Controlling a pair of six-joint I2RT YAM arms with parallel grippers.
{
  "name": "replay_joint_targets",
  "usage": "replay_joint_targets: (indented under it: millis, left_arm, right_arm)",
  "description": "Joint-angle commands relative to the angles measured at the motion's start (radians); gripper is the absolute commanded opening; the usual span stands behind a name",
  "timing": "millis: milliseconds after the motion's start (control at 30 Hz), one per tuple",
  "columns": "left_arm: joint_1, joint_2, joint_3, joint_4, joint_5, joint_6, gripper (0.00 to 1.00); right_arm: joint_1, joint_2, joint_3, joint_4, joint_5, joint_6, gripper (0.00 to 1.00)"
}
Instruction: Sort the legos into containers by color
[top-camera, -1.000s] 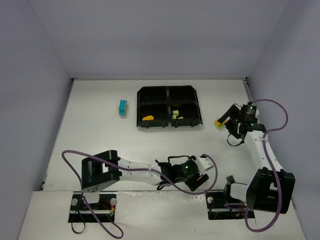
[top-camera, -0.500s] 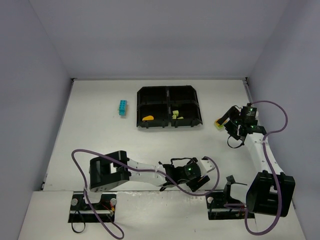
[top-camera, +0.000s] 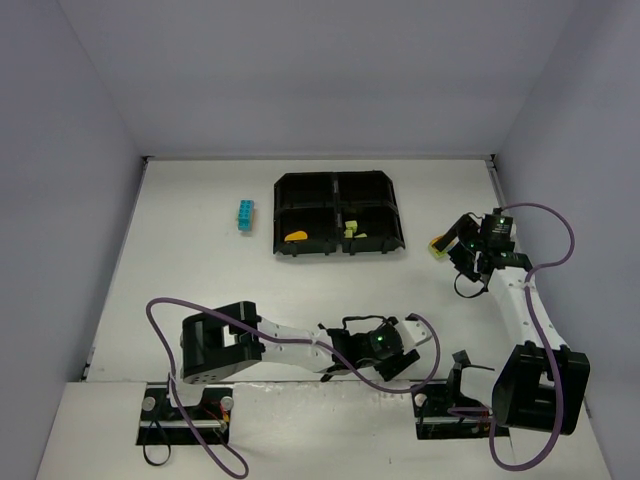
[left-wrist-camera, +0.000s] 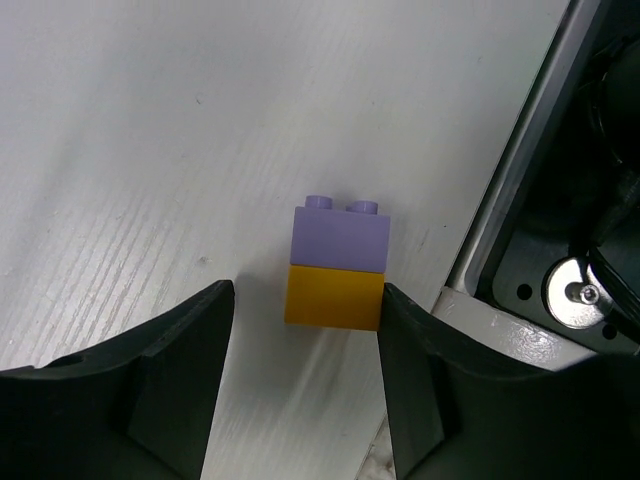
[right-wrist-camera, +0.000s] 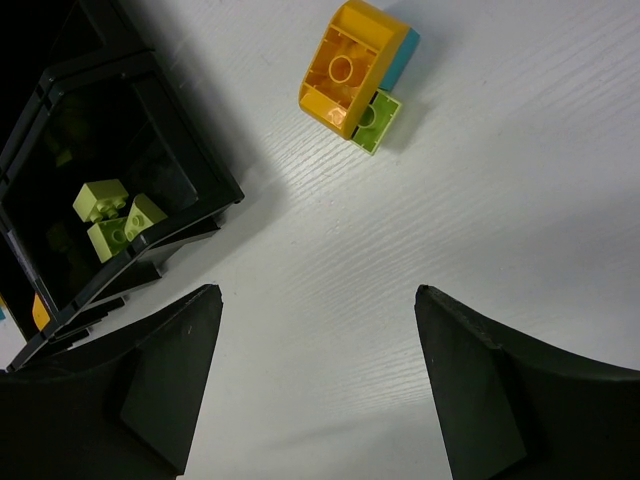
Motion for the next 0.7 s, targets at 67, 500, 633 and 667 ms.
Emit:
replay_joint_targets:
  millis: [67, 500, 633, 667]
  left_arm:
    - [-0.003, -0.004, 0.046, 0.063, 0.018, 0.023, 0.5]
    - [0.001, -0.058, 0.026, 0.057, -0.036, 0.046, 0.07]
    - [0.044, -0.139, -0.01, 0.043, -0.08, 0.057, 0.01]
    - [0.058, -0.157, -0.019, 0.043, -0.082, 0.058, 0.01]
  right_arm:
    - [-0.007, -0.037, -0.002, 0.037, -0.013, -0.006, 0.75]
    - [-0.004, -0.046, -0.012, 0.038, -0.052, -0.02, 0.74]
    - [0.002, -0.02, 0.013, 0.04, -0.157, -0.04, 0.72]
    - [0.004, -0.015, 0.018, 0.04, -0.183, -0.043, 0.72]
